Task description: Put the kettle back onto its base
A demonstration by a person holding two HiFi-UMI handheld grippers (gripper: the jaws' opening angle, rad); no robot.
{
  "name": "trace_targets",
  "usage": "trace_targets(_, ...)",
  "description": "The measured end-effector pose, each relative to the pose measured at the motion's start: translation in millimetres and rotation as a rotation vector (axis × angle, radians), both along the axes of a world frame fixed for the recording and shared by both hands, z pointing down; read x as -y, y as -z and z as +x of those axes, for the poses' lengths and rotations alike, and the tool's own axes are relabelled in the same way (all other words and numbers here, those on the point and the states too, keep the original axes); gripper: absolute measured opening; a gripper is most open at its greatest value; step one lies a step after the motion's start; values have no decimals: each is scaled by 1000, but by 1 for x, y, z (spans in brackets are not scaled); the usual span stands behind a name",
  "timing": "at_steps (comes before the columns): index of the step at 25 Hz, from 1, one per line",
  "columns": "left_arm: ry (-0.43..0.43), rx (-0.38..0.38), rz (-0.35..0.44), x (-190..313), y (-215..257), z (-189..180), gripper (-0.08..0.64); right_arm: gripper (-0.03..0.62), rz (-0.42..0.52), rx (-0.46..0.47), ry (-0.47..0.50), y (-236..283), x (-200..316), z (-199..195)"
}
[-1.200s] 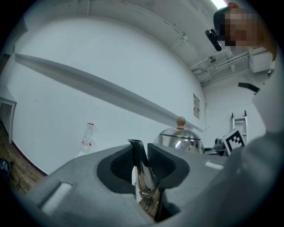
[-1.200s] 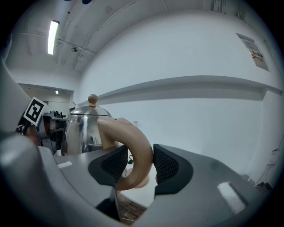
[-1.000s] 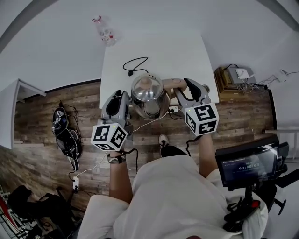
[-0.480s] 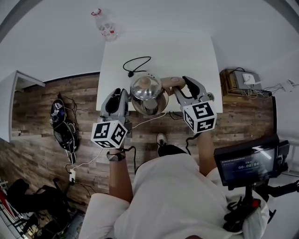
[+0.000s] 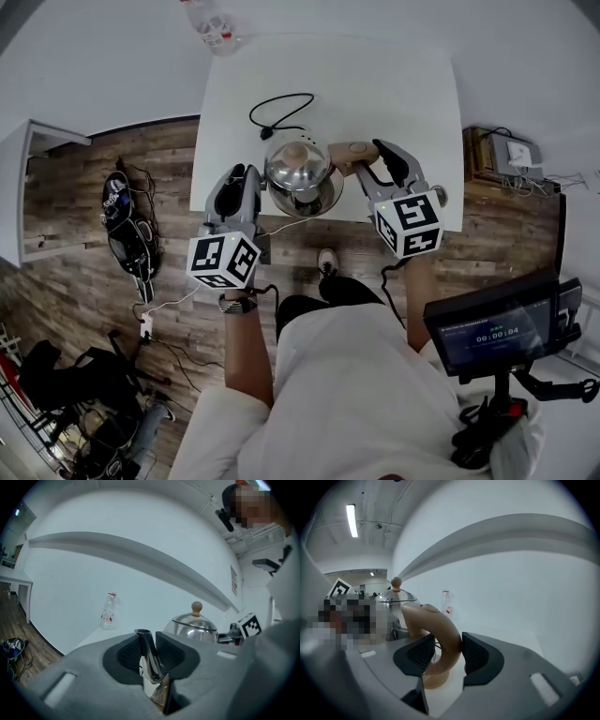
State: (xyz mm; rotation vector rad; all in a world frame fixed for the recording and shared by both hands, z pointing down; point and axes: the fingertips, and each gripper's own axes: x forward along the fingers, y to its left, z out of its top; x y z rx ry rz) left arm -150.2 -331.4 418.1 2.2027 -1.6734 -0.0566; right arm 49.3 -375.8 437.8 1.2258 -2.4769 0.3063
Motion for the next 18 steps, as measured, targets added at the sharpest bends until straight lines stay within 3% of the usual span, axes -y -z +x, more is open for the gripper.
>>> trace_targets(8, 22, -22, -35, 20, -39, -11, 84, 179, -44, -25, 18, -37, 17, -10)
trace_targets(18, -14, -3, -33, 44, -70, -13, 84, 181, -66, -8, -1, -72, 37, -12)
